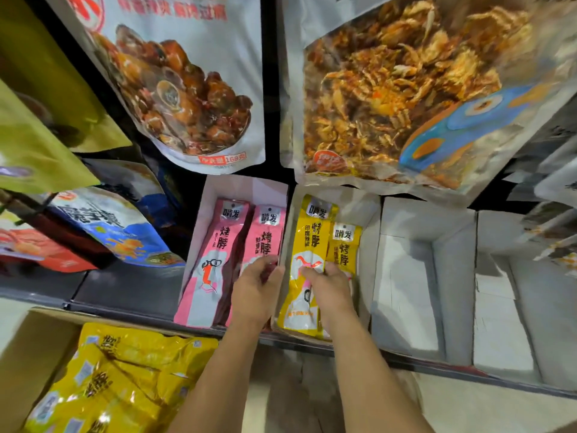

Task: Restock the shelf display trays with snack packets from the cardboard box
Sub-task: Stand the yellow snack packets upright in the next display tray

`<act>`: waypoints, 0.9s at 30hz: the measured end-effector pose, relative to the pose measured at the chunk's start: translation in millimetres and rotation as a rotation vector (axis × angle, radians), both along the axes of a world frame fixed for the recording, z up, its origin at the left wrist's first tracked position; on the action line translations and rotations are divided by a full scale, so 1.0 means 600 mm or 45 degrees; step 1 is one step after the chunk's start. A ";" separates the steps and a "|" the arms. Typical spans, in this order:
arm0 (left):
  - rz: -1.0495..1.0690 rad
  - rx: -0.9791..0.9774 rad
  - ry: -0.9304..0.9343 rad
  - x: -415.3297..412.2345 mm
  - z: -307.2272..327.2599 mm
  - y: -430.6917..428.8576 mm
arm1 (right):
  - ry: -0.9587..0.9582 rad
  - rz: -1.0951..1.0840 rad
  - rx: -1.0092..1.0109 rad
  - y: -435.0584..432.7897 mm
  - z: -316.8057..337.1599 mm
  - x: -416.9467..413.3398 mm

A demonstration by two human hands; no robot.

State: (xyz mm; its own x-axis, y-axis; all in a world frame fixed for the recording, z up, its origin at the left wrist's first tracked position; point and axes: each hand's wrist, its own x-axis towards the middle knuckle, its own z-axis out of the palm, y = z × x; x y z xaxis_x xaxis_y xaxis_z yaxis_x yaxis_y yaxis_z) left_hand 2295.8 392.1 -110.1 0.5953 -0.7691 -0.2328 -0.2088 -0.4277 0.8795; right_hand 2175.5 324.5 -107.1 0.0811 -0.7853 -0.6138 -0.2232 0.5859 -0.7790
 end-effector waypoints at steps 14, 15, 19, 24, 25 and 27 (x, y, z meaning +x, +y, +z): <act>-0.125 0.076 0.140 0.006 0.026 -0.002 | 0.721 0.380 -0.181 0.010 -0.010 0.044; -0.181 0.104 0.128 0.009 0.025 -0.001 | 0.719 0.403 -0.193 0.012 -0.002 0.044; -0.237 0.165 0.133 0.016 0.043 0.015 | 0.737 0.506 -0.236 0.026 0.024 0.036; -0.236 0.252 0.147 0.025 0.071 0.051 | 0.783 0.611 -0.359 0.038 0.075 0.021; -0.246 0.259 0.068 0.030 0.079 0.060 | 0.799 0.646 -0.399 0.041 0.085 0.019; -0.279 0.291 -0.157 0.043 0.093 0.081 | 0.832 0.716 -0.499 0.052 0.105 0.022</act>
State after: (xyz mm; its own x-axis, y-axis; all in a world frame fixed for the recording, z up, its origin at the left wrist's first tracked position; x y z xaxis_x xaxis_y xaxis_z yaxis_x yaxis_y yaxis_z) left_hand 2321.4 440.9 -54.1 0.4563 -0.8179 -0.3505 -0.4165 -0.5444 0.7281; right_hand 2188.6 355.9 -43.9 0.2438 -0.8954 -0.3725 -0.8548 -0.0170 -0.5186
